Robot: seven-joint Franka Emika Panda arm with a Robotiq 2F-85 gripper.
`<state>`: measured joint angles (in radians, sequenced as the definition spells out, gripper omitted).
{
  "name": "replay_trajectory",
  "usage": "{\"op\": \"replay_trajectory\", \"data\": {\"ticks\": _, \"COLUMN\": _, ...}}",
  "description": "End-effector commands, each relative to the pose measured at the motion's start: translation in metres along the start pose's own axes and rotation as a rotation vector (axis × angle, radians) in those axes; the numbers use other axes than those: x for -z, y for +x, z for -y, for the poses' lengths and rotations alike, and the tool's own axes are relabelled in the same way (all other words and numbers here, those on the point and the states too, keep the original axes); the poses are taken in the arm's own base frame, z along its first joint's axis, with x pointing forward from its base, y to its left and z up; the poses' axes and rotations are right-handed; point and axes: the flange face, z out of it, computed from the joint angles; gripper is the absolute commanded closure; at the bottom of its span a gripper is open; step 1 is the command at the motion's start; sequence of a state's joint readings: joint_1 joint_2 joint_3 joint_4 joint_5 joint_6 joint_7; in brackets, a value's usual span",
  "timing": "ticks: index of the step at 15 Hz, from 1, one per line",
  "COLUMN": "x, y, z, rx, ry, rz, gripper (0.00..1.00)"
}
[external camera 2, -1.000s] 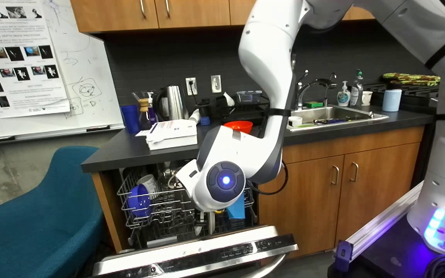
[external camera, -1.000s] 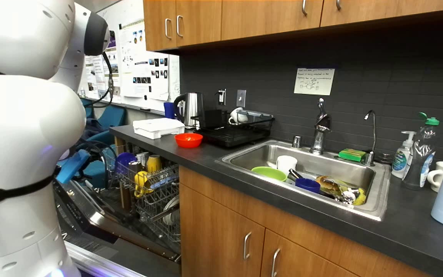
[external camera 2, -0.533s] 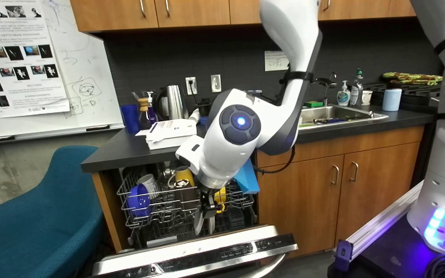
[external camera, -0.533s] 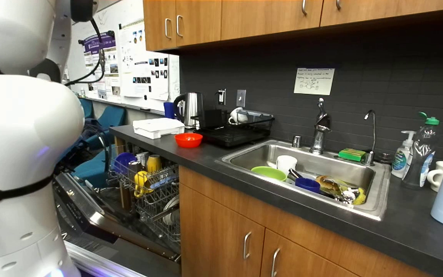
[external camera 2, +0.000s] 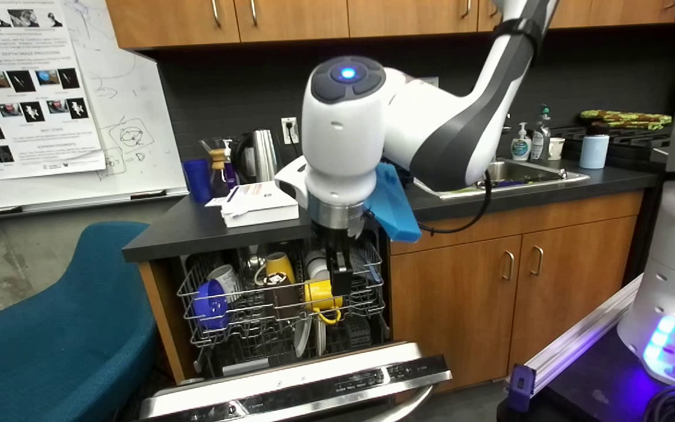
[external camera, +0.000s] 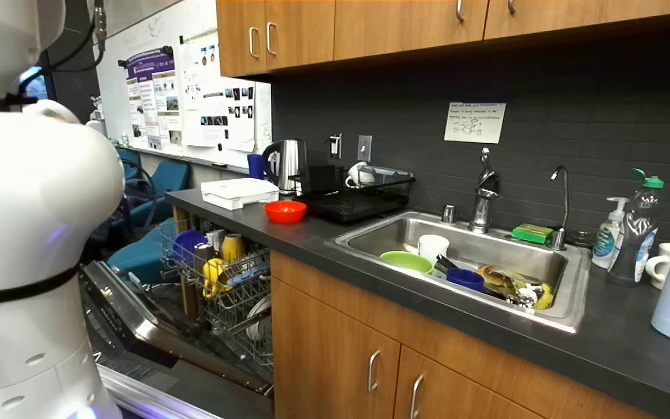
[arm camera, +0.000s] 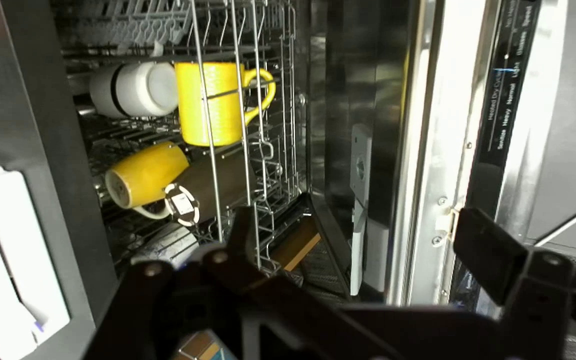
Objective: Pull out the upper dishrack in the dishwasher.
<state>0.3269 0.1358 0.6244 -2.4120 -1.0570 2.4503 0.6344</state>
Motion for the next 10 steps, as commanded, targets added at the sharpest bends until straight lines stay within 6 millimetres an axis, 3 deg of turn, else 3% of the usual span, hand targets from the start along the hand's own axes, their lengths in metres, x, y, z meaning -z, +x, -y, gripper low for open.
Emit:
{"op": "replay_trajectory", "data": {"ticks": 1, "x": 0.047, "y": -0.009, "z": -0.016, "rx": -0.069, "ry": -0.008, "rz": 0.08, "gripper": 0.0}}
{"op": "replay_trajectory", "data": {"ticks": 7, "x": 0.129, "y": -0.029, "z": -0.059, "rx": -0.342, "ry": -0.14, "rz": 0.067, "gripper": 0.0}}
{"op": "replay_trajectory", "data": {"ticks": 10, "x": 0.154, "y": -0.038, "z": -0.07, "rx": -0.449, "ry": -0.25, "rz": 0.008, "gripper": 0.0}}
